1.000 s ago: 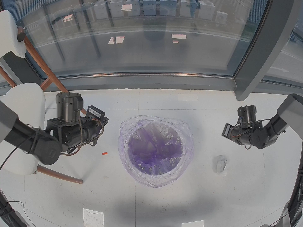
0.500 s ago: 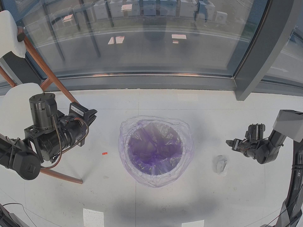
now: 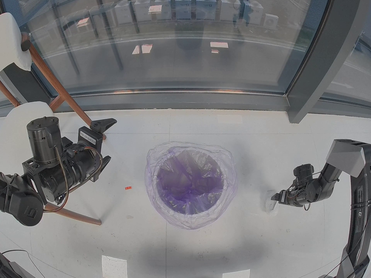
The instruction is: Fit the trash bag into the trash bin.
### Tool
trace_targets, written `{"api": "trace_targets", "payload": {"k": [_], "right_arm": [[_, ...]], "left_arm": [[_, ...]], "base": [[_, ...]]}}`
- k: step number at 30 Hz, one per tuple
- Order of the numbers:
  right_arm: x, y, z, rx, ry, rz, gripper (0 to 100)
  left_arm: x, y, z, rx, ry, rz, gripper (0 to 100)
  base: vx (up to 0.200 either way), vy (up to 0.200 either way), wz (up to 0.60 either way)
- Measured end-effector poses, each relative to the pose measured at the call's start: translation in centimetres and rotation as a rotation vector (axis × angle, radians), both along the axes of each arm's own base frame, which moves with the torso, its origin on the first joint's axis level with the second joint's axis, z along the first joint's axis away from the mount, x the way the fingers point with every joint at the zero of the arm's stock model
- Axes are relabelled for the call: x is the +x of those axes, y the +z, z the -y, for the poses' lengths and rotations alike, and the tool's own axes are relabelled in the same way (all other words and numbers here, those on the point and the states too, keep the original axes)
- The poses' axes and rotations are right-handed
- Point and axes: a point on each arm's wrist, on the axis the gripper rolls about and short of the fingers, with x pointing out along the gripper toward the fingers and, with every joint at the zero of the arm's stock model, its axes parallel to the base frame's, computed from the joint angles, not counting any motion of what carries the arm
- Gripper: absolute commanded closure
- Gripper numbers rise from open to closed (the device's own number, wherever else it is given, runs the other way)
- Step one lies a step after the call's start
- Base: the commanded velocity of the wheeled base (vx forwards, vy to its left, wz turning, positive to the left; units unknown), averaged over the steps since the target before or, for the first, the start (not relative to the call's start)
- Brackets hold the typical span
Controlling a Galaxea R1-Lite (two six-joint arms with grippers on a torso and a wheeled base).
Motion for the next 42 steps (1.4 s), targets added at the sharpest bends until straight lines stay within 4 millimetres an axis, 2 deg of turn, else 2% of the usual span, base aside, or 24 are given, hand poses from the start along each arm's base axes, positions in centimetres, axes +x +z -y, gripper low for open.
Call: {"api": "trace_targets", "payload": {"k": [4,8,14,21,29,34,42], "right_arm": [[2.0,1.0,-0.3,0.000,0.010,0.023,0],[3.7,1.7,-0.8,0.000,0.021,0.023,0],[5.6,2.0,-1.2,0.000,0.028,0.026,0],[7.5,2.0,-1.8,-0.001,0.040,0.059,0],[8.7,0.9,-1.8,-0.009,0.034,0.078,0],[8.9,-0.2,-1.7,-0.010,0.030,0.018,0],[9.2,-0.7,-1.5,-0.009,0.021,0.009,0]], "left_arm": [[0.0,0.1,0.0,-0.007,-0.006,0.003,0],[-0.2,-0.1,0.0,-0.024,-0.041,0.017,0],[-0.7,-0.2,-0.3,-0.055,-0.091,0.081,0],[-1.0,-1.1,-0.5,-0.017,-0.092,0.076,0],[-1.1,-1.4,-0.5,-0.005,-0.091,0.067,0],[-0.8,-1.8,-0.4,0.001,-0.091,0.053,0],[-0.3,-2.1,-0.5,-0.019,-0.082,0.038,0]], "base": [[0.000,0.000,0.00],[-0.200,0.000,0.00],[-0.200,0.000,0.00],[0.000,0.000,0.00],[0.000,0.000,0.00],[0.000,0.000,0.00],[0.000,0.000,0.00]]}}
